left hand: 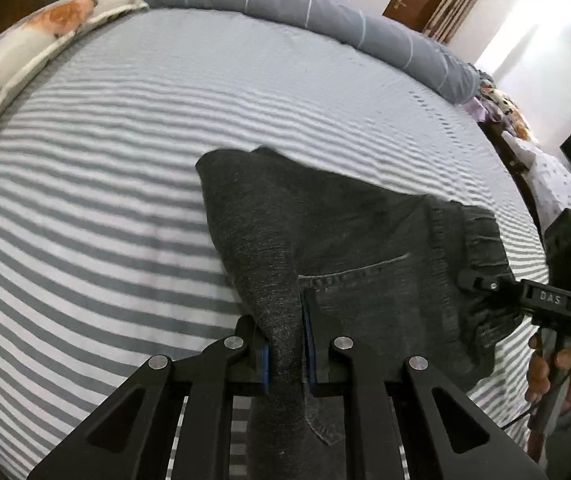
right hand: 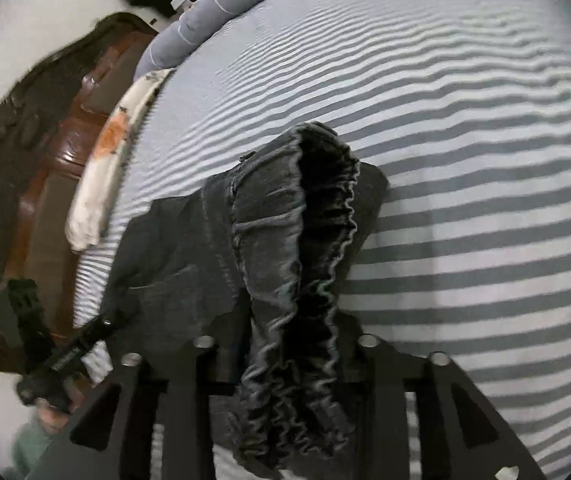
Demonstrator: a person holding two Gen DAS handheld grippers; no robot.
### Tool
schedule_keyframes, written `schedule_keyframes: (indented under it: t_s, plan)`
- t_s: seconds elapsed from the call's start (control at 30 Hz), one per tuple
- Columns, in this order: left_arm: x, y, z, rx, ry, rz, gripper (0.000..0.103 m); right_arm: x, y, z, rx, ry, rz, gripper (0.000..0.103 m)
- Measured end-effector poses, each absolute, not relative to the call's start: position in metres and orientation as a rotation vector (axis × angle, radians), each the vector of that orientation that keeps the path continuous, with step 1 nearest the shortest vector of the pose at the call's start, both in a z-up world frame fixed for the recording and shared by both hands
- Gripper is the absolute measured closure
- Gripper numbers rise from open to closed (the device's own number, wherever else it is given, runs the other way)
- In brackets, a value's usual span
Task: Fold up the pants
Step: 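Lower the folded jeans onto the bed and open both tools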
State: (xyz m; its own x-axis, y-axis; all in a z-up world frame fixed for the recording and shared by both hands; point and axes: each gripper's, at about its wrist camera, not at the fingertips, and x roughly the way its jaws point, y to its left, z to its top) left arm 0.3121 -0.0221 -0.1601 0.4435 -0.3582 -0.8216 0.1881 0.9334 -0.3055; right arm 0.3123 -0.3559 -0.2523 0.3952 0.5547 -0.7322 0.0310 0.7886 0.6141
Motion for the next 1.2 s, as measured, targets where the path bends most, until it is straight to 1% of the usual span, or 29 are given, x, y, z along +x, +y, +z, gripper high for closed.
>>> schedule_keyframes:
  t_s: [0.03,0.07,0.1,0.2,0.47,0.6,0.63,0.83,0.97,1.1,1.2]
  plan:
    - [0.310,-0.022,-0.163,-0.166,1.057,-0.339,0.086,0.308,-0.353,-0.251,0.537,1.115,0.328,0.054]
    - [0.308,-0.023,-0.165,-0.154,1.056,-0.334,0.081,0.307,-0.350,-0.249,0.505,1.108,0.313,0.050]
    - [0.307,-0.023,-0.166,-0.145,1.057,-0.323,0.078,0.302,-0.347,-0.247,0.463,1.101,0.301,0.045]
    - [0.299,-0.022,-0.170,-0.148,1.057,-0.295,0.069,0.288,-0.345,-0.245,0.401,1.089,0.283,0.042]
    - [0.266,-0.026,-0.169,-0.089,1.051,-0.176,0.056,0.252,-0.355,-0.245,0.416,1.041,0.216,0.037]
    - [0.259,-0.033,-0.170,-0.051,1.058,-0.129,0.054,0.252,-0.355,-0.254,0.423,1.067,0.166,0.036]
    - [0.258,-0.037,-0.171,-0.037,1.059,-0.118,0.054,0.254,-0.352,-0.255,0.406,1.072,0.153,0.034]
    - [0.259,-0.041,-0.179,-0.005,1.055,-0.093,0.054,0.258,-0.344,-0.256,0.381,1.090,0.109,0.032]
    - [0.255,-0.039,-0.180,-0.020,1.037,-0.093,0.053,0.269,-0.334,-0.254,0.377,1.121,0.076,0.028]
    - [0.252,-0.029,-0.175,-0.068,1.027,-0.087,0.048,0.267,-0.326,-0.238,0.342,1.118,0.038,0.027]
    - [0.242,-0.028,-0.169,-0.020,1.025,-0.063,0.048,0.257,-0.319,-0.217,0.343,1.075,0.026,0.027]
